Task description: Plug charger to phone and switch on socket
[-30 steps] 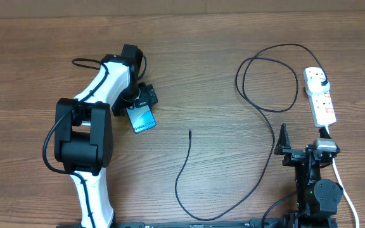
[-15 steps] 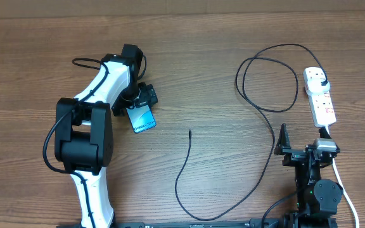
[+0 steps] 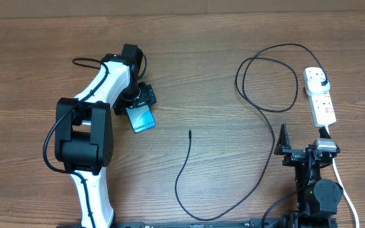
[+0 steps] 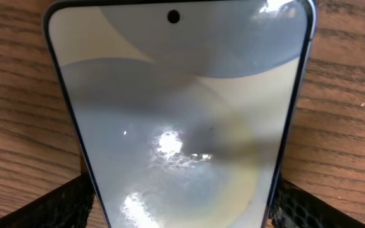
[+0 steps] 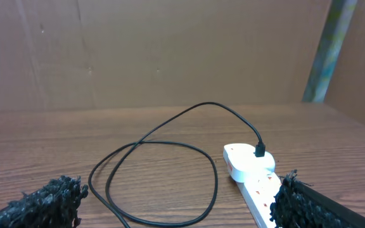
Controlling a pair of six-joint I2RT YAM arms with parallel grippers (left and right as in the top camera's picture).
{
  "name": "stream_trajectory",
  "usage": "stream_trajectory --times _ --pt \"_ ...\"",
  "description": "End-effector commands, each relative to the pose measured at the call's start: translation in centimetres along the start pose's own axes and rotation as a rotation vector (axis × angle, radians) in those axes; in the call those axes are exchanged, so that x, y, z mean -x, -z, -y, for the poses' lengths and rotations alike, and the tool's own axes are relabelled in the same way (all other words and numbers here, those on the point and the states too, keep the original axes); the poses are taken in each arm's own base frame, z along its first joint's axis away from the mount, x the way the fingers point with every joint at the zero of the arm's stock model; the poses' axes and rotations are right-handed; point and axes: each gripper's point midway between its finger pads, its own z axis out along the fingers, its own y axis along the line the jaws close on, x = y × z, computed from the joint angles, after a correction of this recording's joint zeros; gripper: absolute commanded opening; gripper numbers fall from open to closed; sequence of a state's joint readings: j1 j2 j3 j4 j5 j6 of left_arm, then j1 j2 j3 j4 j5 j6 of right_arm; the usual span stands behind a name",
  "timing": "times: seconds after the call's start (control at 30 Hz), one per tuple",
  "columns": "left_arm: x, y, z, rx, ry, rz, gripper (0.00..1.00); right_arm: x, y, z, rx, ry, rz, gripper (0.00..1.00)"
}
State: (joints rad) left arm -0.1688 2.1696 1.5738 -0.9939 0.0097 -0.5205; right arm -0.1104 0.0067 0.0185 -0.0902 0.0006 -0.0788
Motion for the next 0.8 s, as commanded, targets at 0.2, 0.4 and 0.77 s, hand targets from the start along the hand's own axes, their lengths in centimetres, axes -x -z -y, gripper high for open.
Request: stream_trajectory --times 0.2,0.4,0.77 --pt "-1.28 -3.53 -0.4 0.027 -0.007 -0.083 0.89 -0.31 -0.06 0.0 -0.002 0.001 -0.002 1.0" --pt "-1.3 -3.53 -0.38 0.026 -0.007 -0.084 0.89 -0.31 -0.06 0.0 -0.002 0.001 -0.002 1.0" --pt "-1.45 -3.52 -0.17 0.014 -0.006 -0.092 0.88 -0.31 -0.06 0.0 -0.002 0.001 -0.002 1.0"
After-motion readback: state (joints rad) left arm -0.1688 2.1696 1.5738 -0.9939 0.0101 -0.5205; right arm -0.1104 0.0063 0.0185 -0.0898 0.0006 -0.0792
